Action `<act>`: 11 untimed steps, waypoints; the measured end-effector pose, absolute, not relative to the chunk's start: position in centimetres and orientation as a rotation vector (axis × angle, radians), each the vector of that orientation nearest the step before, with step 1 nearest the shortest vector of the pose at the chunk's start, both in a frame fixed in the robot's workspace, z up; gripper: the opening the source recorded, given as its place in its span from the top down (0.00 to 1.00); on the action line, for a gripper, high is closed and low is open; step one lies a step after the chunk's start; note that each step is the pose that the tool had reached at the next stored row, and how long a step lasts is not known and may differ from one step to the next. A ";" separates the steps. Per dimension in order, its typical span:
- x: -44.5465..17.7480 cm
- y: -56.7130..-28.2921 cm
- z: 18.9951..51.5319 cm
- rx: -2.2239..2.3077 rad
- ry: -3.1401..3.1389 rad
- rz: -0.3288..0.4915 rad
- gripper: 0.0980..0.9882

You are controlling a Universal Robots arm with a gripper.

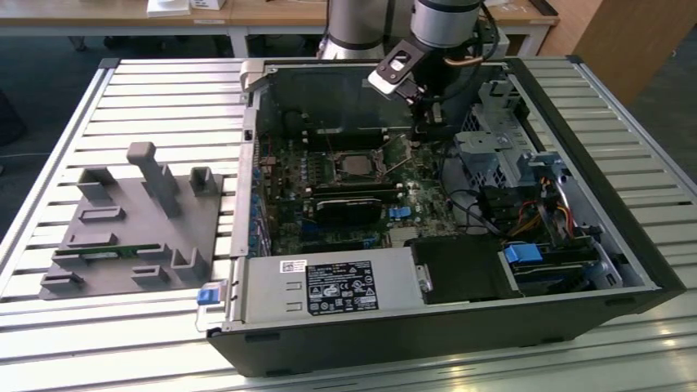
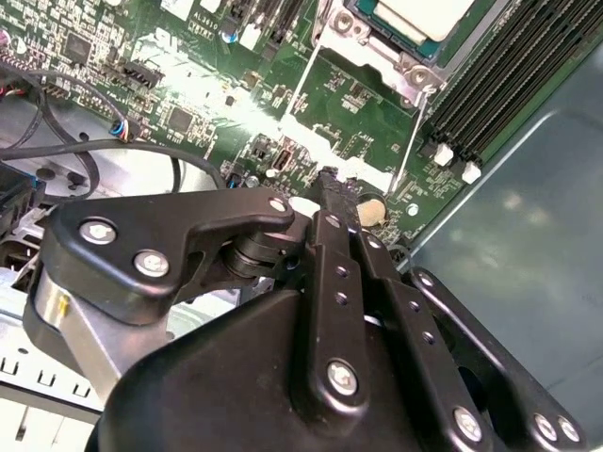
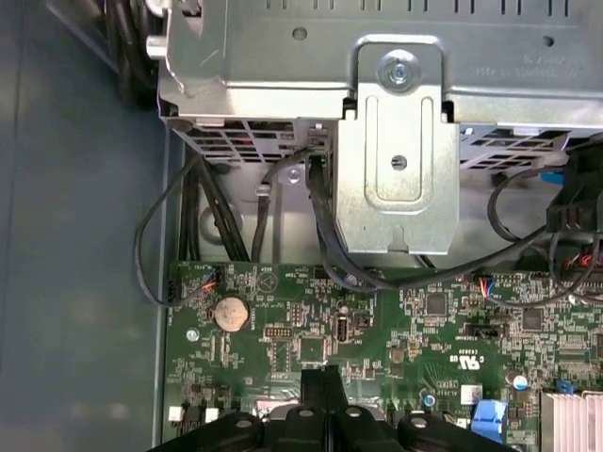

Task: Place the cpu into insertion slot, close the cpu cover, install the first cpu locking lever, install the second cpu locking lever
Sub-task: 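Close the cpu cover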

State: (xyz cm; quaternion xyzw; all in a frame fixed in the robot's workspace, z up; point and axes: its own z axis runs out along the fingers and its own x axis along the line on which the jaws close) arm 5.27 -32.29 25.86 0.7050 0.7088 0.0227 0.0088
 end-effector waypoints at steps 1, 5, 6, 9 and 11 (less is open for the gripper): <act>5.3 -32.3 25.9 2.203 2.214 0.071 0.99; 5.8 -32.3 25.7 2.204 2.215 0.068 0.99; 5.9 -32.3 25.6 2.204 2.216 0.067 0.99; 6.2 -32.3 25.3 2.207 2.218 0.063 0.99; 6.3 -32.3 25.2 2.207 2.219 0.061 0.99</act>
